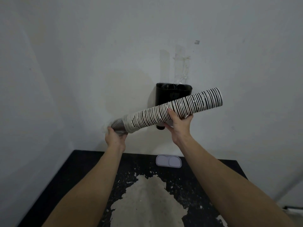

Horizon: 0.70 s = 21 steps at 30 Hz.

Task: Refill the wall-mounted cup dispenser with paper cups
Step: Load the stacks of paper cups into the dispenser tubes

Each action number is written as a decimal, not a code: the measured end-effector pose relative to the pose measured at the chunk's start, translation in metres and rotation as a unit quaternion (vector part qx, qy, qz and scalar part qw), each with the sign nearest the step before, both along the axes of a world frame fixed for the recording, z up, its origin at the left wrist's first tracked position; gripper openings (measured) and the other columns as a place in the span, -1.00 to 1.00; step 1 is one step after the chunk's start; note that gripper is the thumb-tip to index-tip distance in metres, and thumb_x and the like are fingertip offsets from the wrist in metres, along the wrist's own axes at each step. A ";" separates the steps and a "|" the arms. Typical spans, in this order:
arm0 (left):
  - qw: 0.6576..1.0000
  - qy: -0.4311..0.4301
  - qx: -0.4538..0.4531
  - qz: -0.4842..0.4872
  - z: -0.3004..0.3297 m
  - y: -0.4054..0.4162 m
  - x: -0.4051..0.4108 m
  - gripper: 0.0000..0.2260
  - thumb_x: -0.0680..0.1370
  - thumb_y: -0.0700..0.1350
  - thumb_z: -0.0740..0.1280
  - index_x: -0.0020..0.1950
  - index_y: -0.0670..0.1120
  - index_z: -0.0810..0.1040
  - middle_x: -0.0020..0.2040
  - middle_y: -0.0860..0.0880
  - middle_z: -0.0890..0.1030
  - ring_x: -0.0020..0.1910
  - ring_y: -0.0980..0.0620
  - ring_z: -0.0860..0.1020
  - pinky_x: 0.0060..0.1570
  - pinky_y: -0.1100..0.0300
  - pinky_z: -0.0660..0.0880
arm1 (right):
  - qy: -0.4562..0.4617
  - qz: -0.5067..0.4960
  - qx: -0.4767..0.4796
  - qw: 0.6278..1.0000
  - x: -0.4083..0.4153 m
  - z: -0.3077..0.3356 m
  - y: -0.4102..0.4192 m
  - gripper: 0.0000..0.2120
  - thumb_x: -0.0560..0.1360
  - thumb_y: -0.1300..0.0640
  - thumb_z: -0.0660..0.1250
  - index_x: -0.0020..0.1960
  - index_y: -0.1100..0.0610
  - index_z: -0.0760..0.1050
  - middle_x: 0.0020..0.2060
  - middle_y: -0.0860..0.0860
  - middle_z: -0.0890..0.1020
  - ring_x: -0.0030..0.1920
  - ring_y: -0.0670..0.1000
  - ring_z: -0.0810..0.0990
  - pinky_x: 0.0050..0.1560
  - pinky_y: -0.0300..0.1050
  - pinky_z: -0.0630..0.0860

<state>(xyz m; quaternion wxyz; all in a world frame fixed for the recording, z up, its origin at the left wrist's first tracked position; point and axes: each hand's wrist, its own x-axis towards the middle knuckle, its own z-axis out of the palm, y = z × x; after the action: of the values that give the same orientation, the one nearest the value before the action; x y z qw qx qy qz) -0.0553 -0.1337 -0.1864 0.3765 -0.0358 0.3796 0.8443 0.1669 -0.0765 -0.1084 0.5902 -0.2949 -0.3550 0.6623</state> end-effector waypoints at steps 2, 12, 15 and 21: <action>1.000 -0.009 0.010 -0.025 -0.001 -0.001 0.006 -0.51 0.68 0.08 0.19 0.52 -0.16 0.32 0.43 -0.21 0.45 0.32 -0.21 0.51 0.10 -0.05 0.58 | -0.005 -0.002 0.012 1.000 -0.001 0.003 -0.001 -0.19 0.40 0.28 0.57 0.42 -0.14 0.17 0.26 -0.07 0.46 0.24 0.02 0.53 -0.01 0.27 0.67; 0.996 0.015 0.000 -0.086 -0.018 -0.001 0.022 -0.51 0.63 0.01 0.31 0.48 -0.22 0.38 0.40 -0.22 0.49 0.30 -0.14 0.53 0.13 0.03 0.58 | -0.097 0.063 0.102 0.988 -0.012 0.000 -0.009 0.07 0.37 0.27 0.60 0.57 -0.25 0.00 0.38 -0.04 0.42 0.37 0.07 0.48 0.22 0.36 0.55; 0.995 0.020 -0.026 -0.090 -0.022 -0.001 0.022 -0.54 0.67 0.00 0.24 0.50 -0.23 0.36 0.42 -0.24 0.47 0.33 -0.19 0.50 0.14 0.00 0.57 | -0.128 0.084 0.109 0.982 -0.017 -0.002 -0.012 0.05 0.37 0.26 0.61 0.54 -0.23 0.00 0.36 -0.08 0.42 0.36 0.04 0.46 0.21 0.20 0.58; 0.994 -0.025 -0.054 -0.087 -0.023 -0.001 0.023 -0.53 0.69 -0.01 0.19 0.53 -0.23 0.28 0.45 -0.25 0.43 0.36 -0.23 0.47 0.21 -0.07 0.54 | -0.171 0.037 0.159 0.972 -0.018 0.004 -0.011 0.06 0.32 0.19 0.64 0.56 -0.12 0.02 0.38 -0.02 0.43 0.36 0.07 0.48 0.19 0.17 0.62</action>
<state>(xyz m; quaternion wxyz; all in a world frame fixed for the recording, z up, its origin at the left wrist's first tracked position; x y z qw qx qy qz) -0.0325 -0.1351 -0.2090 0.4555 -0.0439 0.4167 0.7855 0.1487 -0.0879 -0.1047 0.5354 -0.2930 -0.5624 0.5579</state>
